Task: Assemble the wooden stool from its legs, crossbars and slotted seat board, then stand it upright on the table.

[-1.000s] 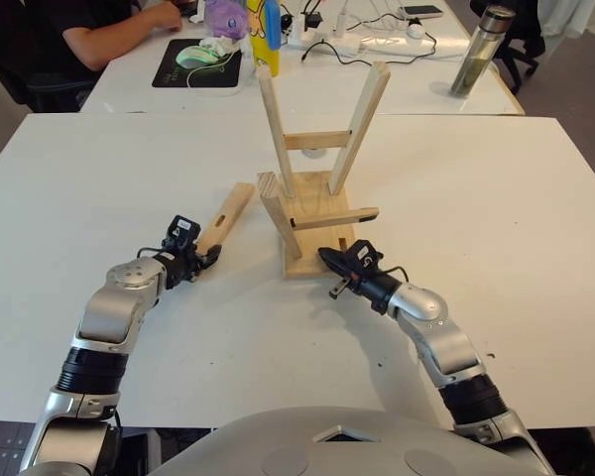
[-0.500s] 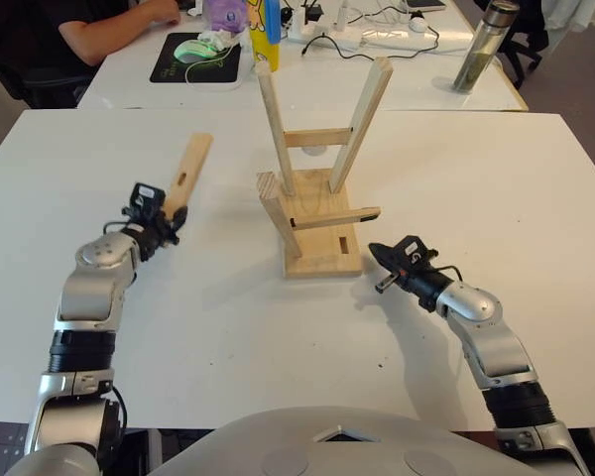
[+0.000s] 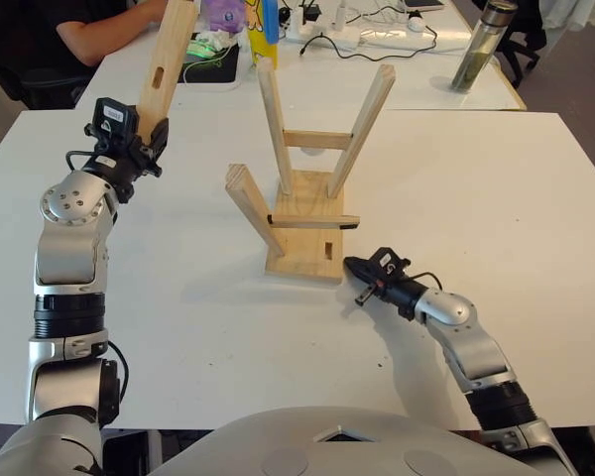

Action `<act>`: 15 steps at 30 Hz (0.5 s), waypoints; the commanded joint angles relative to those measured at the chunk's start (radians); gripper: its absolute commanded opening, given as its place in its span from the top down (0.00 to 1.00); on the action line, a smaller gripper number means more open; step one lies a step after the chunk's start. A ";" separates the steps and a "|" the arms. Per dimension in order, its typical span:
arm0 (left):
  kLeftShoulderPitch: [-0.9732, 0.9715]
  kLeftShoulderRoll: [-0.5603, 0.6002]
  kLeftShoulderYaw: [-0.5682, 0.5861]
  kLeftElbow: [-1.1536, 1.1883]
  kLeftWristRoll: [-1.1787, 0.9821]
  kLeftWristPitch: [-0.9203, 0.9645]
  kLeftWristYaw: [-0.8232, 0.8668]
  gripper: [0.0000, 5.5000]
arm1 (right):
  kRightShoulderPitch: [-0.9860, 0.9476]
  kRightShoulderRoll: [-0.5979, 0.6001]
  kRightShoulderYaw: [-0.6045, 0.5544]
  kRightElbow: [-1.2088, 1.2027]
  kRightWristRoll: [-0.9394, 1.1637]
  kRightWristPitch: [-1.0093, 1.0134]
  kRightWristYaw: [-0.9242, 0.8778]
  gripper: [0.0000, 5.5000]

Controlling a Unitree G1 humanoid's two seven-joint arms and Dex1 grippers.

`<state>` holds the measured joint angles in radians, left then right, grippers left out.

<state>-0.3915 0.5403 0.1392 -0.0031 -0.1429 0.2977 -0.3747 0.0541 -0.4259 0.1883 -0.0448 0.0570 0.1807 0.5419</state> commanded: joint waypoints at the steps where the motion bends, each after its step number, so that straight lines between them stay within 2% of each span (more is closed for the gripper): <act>1: -0.091 0.003 0.057 -0.091 -0.116 -0.037 -0.076 0.62 | -0.043 -0.049 -0.127 0.037 0.035 0.021 -0.017 1.00; 3: -0.150 0.003 0.095 -0.125 -0.251 0.017 -0.150 0.62 | -0.092 -0.059 -0.227 -0.009 0.144 0.058 0.012 1.00; 6: -0.248 0.044 0.144 -0.140 -0.481 0.162 -0.280 0.62 | -0.208 -0.104 -0.393 -0.130 0.437 0.229 0.096 0.91; 9: -0.356 0.099 0.170 -0.087 -0.609 0.262 -0.378 0.62 | -0.342 -0.166 -0.513 -0.213 0.727 0.399 0.137 0.84; 12: -0.419 0.139 0.127 -0.039 -0.662 0.342 -0.487 0.62 | -0.427 -0.212 -0.558 -0.239 0.914 0.499 0.172 0.75; 15: -0.474 0.152 0.033 0.001 -0.636 0.369 -0.595 0.62 | -0.512 -0.210 -0.531 -0.238 0.982 0.551 0.160 0.67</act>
<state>-0.7979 0.6763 0.2437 -0.0247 -0.7853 0.6439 -0.8901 -0.3784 -0.6277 -0.3518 -0.2673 0.9815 0.6828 0.7027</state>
